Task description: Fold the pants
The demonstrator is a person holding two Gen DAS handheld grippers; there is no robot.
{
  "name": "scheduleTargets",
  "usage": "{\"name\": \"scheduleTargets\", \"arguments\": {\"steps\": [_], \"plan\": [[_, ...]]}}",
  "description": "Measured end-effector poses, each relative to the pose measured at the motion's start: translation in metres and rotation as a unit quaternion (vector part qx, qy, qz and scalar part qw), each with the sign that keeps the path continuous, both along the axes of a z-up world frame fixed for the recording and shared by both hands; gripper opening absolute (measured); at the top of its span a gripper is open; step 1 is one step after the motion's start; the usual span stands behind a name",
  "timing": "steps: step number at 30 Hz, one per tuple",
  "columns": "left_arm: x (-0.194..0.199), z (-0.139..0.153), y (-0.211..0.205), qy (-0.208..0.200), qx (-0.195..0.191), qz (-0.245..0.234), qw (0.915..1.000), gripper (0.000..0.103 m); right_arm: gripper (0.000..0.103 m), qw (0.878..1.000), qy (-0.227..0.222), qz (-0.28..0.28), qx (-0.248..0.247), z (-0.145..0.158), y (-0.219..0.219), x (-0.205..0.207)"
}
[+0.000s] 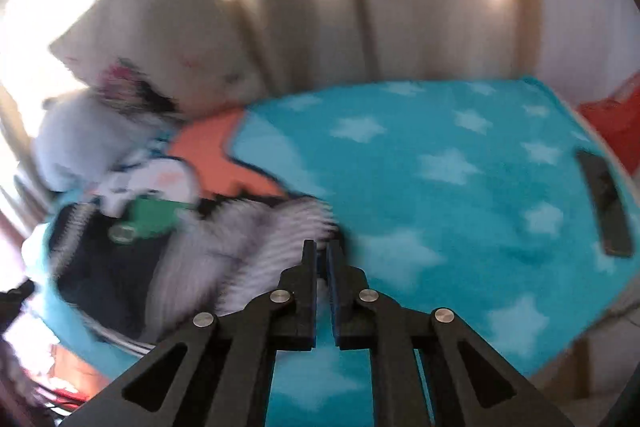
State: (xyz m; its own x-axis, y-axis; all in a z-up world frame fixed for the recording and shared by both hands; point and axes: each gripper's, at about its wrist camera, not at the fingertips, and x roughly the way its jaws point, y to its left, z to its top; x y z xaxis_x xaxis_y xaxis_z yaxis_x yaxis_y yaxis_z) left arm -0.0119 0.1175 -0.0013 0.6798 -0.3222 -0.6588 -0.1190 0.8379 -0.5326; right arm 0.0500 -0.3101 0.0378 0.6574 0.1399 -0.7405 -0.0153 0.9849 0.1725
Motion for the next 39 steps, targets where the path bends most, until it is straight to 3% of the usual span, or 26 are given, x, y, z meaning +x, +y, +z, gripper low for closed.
{"name": "scheduleTargets", "arguments": {"steps": [1,3,8,9,10,11,18,21,23,25,26,28,30,32,35,39], "plan": [[-0.001,-0.001,0.002,0.000,0.000,0.002,1.0000,0.023,0.058,0.999,0.000,0.028,-0.019,0.001,0.024,0.006],[-0.004,-0.001,0.005,-0.003,0.005,0.010,0.9999,0.026,0.083,0.997,-0.006,0.054,-0.058,-0.002,0.059,0.016],[-0.014,-0.001,0.013,-0.008,0.016,0.024,0.9996,0.032,0.083,0.971,-0.011,0.058,-0.230,-0.030,0.129,0.055],[-0.016,-0.001,0.015,-0.008,0.016,0.025,0.9995,0.032,0.069,0.967,0.004,0.060,-0.246,-0.037,0.133,0.061],[-0.017,-0.002,0.017,-0.008,0.017,0.026,0.9995,0.033,0.017,0.967,0.035,0.062,-0.243,-0.048,0.132,0.068],[-0.018,-0.002,0.020,-0.009,0.017,0.028,0.9994,0.033,0.008,0.971,0.053,0.059,-0.227,-0.051,0.127,0.071],[-0.014,-0.011,0.033,-0.009,0.004,0.024,0.9997,0.035,0.009,0.989,0.031,0.010,-0.148,-0.011,0.070,0.019],[-0.013,-0.017,0.034,-0.006,-0.003,0.016,0.9999,0.035,0.011,0.994,0.036,-0.032,-0.102,-0.006,0.025,-0.005],[-0.012,-0.019,0.036,-0.002,-0.006,0.013,0.9999,0.035,0.017,0.990,0.053,-0.096,-0.091,-0.014,-0.010,-0.015],[-0.013,-0.021,0.038,0.000,-0.004,0.011,0.9999,0.035,0.034,0.988,0.054,-0.137,-0.048,-0.018,-0.040,-0.026],[-0.014,-0.021,0.039,0.001,-0.003,0.011,0.9999,0.035,0.040,0.988,0.047,-0.148,-0.001,-0.020,-0.054,-0.031],[-0.016,-0.021,0.041,0.003,-0.001,0.014,0.9999,0.035,0.067,0.983,0.025,-0.147,0.104,-0.023,-0.075,-0.036],[-0.018,-0.020,0.043,0.003,0.000,0.018,0.9998,0.035,0.075,0.973,0.012,-0.137,0.183,-0.027,-0.086,-0.034],[-0.020,-0.019,0.044,0.003,0.003,0.021,0.9998,0.035,0.076,0.961,0.014,-0.123,0.248,-0.033,-0.090,-0.024],[-0.023,-0.017,0.043,0.005,0.009,0.024,0.9997,0.036,0.079,0.952,0.018,-0.118,0.282,-0.040,-0.084,-0.009],[-0.023,-0.016,0.040,0.008,0.012,0.025,0.9996,0.038,0.083,0.967,0.039,-0.108,0.226,-0.049,-0.064,0.011]]}}
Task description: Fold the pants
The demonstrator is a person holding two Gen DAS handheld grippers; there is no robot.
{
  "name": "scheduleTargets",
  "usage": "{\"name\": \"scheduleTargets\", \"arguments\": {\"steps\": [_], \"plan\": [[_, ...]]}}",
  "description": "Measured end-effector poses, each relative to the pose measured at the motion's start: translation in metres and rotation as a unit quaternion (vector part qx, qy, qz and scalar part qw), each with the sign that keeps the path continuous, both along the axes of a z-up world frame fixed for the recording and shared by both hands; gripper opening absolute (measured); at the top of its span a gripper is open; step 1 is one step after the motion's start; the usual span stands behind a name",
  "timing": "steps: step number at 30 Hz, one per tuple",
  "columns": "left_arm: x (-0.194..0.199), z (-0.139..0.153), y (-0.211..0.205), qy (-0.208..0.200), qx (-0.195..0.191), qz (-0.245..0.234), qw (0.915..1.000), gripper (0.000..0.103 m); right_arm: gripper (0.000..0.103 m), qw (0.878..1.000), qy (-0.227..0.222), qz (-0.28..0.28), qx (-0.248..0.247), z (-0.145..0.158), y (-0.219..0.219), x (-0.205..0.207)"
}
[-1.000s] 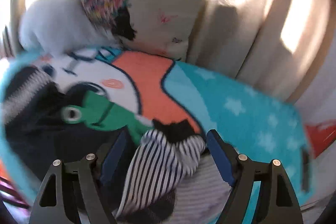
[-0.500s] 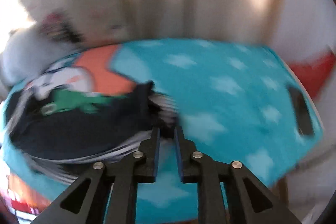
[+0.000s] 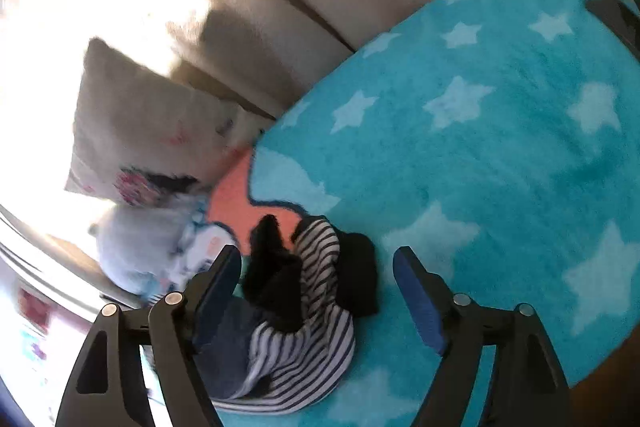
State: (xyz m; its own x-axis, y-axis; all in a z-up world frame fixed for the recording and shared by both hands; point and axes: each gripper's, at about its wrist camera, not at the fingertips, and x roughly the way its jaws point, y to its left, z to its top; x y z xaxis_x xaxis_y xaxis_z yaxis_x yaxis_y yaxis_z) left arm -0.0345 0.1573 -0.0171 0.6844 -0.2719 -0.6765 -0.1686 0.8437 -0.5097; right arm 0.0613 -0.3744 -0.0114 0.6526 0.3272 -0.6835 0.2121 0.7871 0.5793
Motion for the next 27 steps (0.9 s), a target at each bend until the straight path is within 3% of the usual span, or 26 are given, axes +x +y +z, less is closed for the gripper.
{"name": "scheduleTargets", "arguments": {"steps": [6,8,9,10,12,22,27], "plan": [[0.007,0.006,-0.015,0.003,0.017,-0.012,0.9998,0.038,0.087,0.999,0.005,0.031,-0.015,-0.014,0.021,0.007],[0.009,0.006,-0.020,0.006,0.020,-0.016,0.9997,0.038,0.084,0.998,0.016,0.060,-0.034,-0.017,0.032,0.010],[0.011,0.005,-0.023,0.009,0.021,-0.017,0.9996,0.038,0.062,0.996,0.020,0.071,-0.045,-0.017,0.037,0.013],[0.012,0.005,-0.025,0.011,0.022,-0.018,0.9995,0.038,0.021,0.995,0.028,0.090,-0.040,-0.020,0.040,0.015],[0.014,0.005,-0.030,0.017,0.025,-0.018,0.9994,0.038,0.022,0.995,0.025,0.097,-0.017,-0.021,0.038,0.018],[0.024,0.019,-0.060,0.017,0.053,-0.014,0.9984,0.038,0.019,0.993,-0.054,0.093,-0.039,0.028,0.015,0.047],[0.035,0.020,-0.084,0.020,0.062,-0.028,0.9975,0.041,0.019,0.995,-0.045,0.075,-0.039,0.025,-0.012,0.056]]}}
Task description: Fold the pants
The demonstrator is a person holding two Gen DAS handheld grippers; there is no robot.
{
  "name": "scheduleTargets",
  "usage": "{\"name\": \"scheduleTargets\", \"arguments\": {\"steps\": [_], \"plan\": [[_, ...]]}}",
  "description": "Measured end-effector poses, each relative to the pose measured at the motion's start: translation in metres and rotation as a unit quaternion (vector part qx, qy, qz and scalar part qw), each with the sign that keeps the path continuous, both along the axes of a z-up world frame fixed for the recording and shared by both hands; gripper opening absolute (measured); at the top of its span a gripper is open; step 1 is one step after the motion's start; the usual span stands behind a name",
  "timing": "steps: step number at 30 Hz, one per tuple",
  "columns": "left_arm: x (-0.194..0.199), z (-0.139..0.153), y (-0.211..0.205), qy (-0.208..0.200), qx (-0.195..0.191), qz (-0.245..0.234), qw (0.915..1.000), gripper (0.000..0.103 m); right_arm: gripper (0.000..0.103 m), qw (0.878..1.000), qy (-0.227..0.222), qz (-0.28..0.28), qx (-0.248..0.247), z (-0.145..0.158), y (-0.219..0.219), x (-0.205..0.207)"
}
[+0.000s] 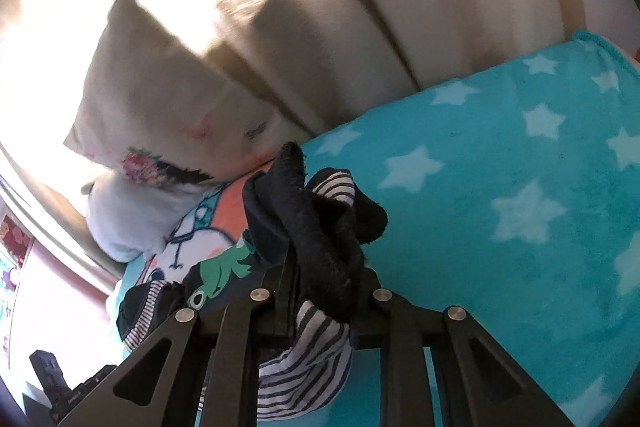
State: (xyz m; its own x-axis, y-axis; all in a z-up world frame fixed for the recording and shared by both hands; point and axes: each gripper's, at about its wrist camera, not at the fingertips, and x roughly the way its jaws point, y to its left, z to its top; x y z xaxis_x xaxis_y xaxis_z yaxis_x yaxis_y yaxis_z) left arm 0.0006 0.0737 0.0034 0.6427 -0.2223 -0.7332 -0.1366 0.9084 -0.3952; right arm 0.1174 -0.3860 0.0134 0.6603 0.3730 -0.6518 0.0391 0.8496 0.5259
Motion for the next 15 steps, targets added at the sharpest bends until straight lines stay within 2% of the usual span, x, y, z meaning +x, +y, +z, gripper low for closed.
{"name": "scheduleTargets", "arguments": {"steps": [3,5,9,12,15], "plan": [[0.008,-0.002,-0.014,0.006,0.003,-0.012,0.9999,0.041,0.026,0.999,0.032,-0.027,-0.002,-0.016,-0.021,-0.003],[0.012,-0.004,-0.022,0.010,0.006,-0.020,0.9997,0.041,0.026,0.996,0.051,-0.069,-0.017,-0.024,-0.043,-0.011],[0.019,-0.007,-0.036,0.017,0.009,-0.035,0.9992,0.042,0.027,0.991,0.040,-0.125,-0.037,-0.016,-0.079,-0.036],[0.024,-0.009,-0.044,0.022,0.005,-0.041,0.9989,0.042,0.027,0.993,0.026,-0.113,-0.026,-0.010,-0.088,-0.050],[0.026,-0.012,-0.049,0.027,-0.002,-0.046,0.9986,0.043,0.027,0.995,0.039,-0.077,-0.044,-0.018,-0.073,-0.051]]}}
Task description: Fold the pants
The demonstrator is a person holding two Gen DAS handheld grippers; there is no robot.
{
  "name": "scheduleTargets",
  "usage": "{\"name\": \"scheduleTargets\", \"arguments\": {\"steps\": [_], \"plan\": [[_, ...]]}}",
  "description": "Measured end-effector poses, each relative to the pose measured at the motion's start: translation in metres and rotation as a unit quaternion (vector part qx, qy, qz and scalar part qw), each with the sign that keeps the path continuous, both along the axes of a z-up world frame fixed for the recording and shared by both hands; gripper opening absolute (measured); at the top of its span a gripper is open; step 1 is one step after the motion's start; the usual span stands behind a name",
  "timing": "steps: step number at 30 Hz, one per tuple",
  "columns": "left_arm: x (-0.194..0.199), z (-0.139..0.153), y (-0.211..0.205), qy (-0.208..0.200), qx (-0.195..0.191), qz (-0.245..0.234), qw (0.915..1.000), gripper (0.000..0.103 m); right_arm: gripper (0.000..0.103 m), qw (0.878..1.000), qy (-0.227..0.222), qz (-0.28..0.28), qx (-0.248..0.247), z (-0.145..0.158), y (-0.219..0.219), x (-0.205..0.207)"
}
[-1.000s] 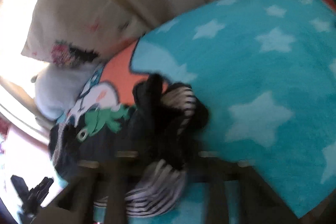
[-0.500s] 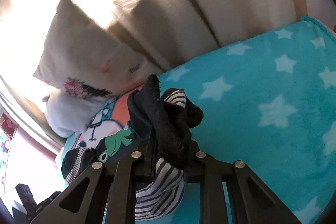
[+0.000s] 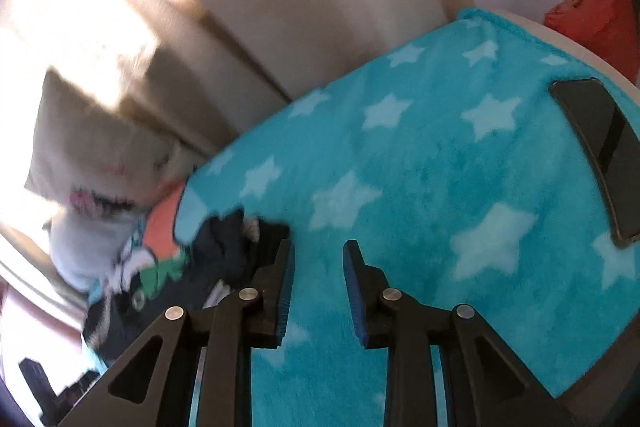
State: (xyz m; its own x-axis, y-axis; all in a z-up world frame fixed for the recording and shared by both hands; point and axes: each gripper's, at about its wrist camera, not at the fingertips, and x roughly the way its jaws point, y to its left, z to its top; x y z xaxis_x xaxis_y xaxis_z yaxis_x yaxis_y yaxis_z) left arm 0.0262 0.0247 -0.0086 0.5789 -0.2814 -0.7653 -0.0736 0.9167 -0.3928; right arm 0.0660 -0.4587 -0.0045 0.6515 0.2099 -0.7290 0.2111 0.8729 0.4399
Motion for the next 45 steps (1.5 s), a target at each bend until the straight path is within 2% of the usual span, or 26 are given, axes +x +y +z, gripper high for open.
{"name": "scheduleTargets", "arguments": {"steps": [6,9,10,11,14,18,21,22,23,24,26,27,28,29,30,33,37,38,40,45], "plan": [[-0.004,0.003,-0.005,-0.002,0.005,-0.002,1.0000,0.043,0.028,0.998,0.013,0.060,0.003,-0.018,0.037,0.031],[-0.007,0.007,-0.004,-0.007,0.006,0.002,1.0000,0.043,0.029,0.997,0.014,0.073,0.034,-0.028,0.042,0.045],[-0.009,0.008,-0.003,-0.009,0.006,0.004,0.9999,0.043,0.014,0.995,0.008,0.078,0.058,-0.029,0.042,0.045],[-0.010,0.009,-0.003,-0.011,0.007,0.005,0.9999,0.043,0.007,0.995,0.002,0.077,0.067,-0.027,0.041,0.042],[-0.009,0.008,0.000,-0.011,0.005,0.008,0.9999,0.045,0.006,0.995,-0.029,0.062,0.070,-0.010,0.032,0.024],[-0.005,0.002,0.000,-0.004,-0.002,0.005,1.0000,0.045,0.006,0.998,-0.042,0.014,0.045,0.008,0.014,-0.003],[-0.005,-0.001,-0.003,-0.001,-0.004,-0.002,1.0000,0.045,0.005,0.998,-0.013,-0.037,-0.051,0.013,0.011,-0.012],[-0.005,-0.002,-0.004,0.000,-0.004,-0.004,1.0000,0.045,0.005,0.993,0.007,-0.058,-0.103,0.013,0.014,-0.012],[-0.006,-0.001,-0.004,-0.001,-0.004,-0.005,1.0000,0.045,0.005,0.989,0.022,-0.071,-0.126,0.012,0.014,-0.012],[-0.007,-0.001,-0.003,-0.002,-0.004,-0.004,1.0000,0.045,0.005,0.987,0.034,-0.084,-0.134,0.009,0.012,-0.012],[-0.007,0.000,0.000,-0.003,-0.005,0.000,1.0000,0.045,0.006,0.992,0.034,-0.082,-0.094,0.006,0.006,-0.011],[-0.007,0.000,0.002,-0.004,-0.007,0.002,1.0000,0.045,0.012,0.995,0.023,-0.069,-0.070,0.008,0.006,-0.011],[-0.007,0.000,0.004,-0.004,-0.008,0.004,1.0000,0.045,0.029,0.997,0.009,-0.057,-0.052,0.011,0.010,-0.010],[-0.007,0.000,0.005,-0.004,-0.010,0.006,0.9999,0.045,0.040,0.998,-0.009,-0.044,-0.045,0.017,0.014,-0.009],[-0.008,0.000,0.006,-0.005,-0.011,0.007,0.9999,0.045,0.057,0.998,-0.028,-0.033,-0.046,0.024,0.020,-0.008],[-0.010,-0.001,0.006,-0.006,-0.015,0.006,0.9998,0.046,0.060,0.994,-0.062,0.005,-0.092,0.041,0.048,0.006],[-0.014,0.000,0.008,-0.010,-0.021,0.005,0.9997,0.046,0.059,0.988,-0.011,0.053,-0.143,0.025,0.073,0.044],[-0.016,0.001,0.009,-0.012,-0.021,0.006,0.9997,0.046,0.057,0.988,0.005,0.065,-0.140,0.017,0.075,0.051],[-0.019,0.002,0.014,-0.017,-0.023,0.011,0.9995,0.046,0.012,0.990,0.031,0.080,-0.108,0.006,0.074,0.058],[-0.022,0.001,0.032,-0.022,-0.032,0.029,0.9988,0.049,0.012,0.997,-0.001,0.071,-0.042,0.022,0.061,0.032]]}}
